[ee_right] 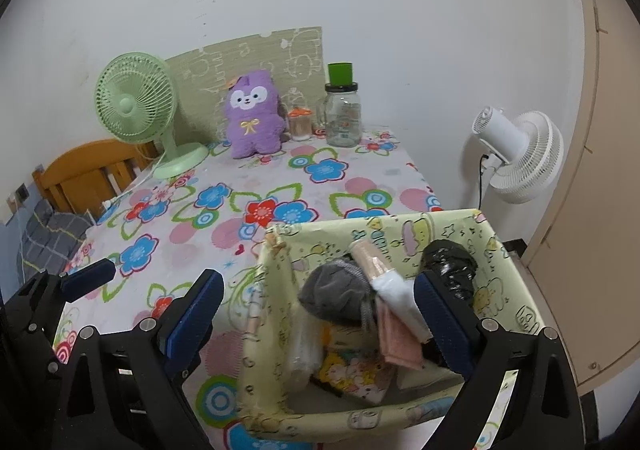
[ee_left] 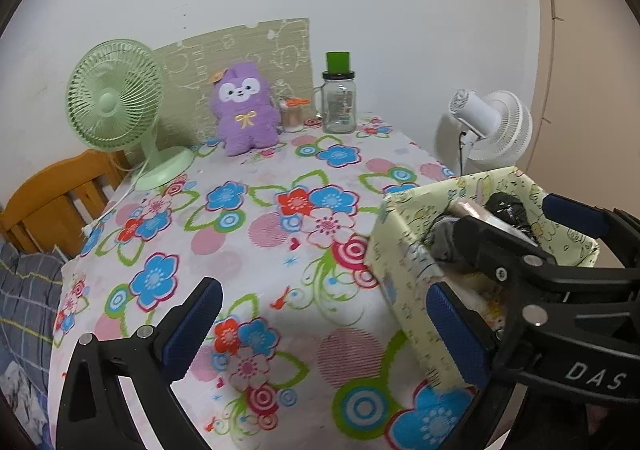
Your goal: Organize soft objects
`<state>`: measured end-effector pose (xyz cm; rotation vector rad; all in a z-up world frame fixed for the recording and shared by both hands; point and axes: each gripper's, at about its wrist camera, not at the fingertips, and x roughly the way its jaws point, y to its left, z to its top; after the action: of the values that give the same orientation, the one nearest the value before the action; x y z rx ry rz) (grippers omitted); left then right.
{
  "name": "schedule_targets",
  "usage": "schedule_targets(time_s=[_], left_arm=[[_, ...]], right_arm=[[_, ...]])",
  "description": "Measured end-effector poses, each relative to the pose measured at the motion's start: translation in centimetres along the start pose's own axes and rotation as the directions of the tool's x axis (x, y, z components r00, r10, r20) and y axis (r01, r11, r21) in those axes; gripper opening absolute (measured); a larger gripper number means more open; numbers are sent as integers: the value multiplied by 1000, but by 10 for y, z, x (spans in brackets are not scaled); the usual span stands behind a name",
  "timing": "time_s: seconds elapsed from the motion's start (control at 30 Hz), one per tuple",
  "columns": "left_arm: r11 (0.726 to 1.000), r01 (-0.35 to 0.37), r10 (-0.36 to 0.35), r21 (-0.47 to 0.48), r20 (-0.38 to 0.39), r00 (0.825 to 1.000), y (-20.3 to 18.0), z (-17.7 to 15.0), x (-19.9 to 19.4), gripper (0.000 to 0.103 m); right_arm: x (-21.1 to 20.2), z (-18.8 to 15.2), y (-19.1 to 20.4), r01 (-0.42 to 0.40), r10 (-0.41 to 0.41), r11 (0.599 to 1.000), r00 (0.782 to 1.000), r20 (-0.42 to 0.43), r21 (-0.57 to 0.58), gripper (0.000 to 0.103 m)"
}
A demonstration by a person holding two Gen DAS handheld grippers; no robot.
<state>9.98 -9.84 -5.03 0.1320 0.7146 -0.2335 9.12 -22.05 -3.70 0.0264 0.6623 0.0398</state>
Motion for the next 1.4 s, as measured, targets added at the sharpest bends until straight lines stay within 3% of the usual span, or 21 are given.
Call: schedule_targets(time_s=[0.4, 0.9, 1.13, 1.4], left_arm=[[995, -79, 78, -63, -25, 997, 39, -17, -18, 103], [984, -146, 150, -106, 27, 988, 71, -34, -60, 103], [979, -154, 164, -135, 70, 984, 80, -38, -81, 103], [973, -159, 179, -169, 108, 978, 87, -44, -103, 103]], right_arm=[[-16, -10, 31, -12, 12, 999, 1000, 21, -35, 97], [-45, -16, 54, -34, 38, 998, 996, 82, -44, 101], [-68, -18, 60, 14, -5, 998, 991, 136, -64, 103], [-81, -22, 58, 11, -4, 999, 989, 150, -49, 103]])
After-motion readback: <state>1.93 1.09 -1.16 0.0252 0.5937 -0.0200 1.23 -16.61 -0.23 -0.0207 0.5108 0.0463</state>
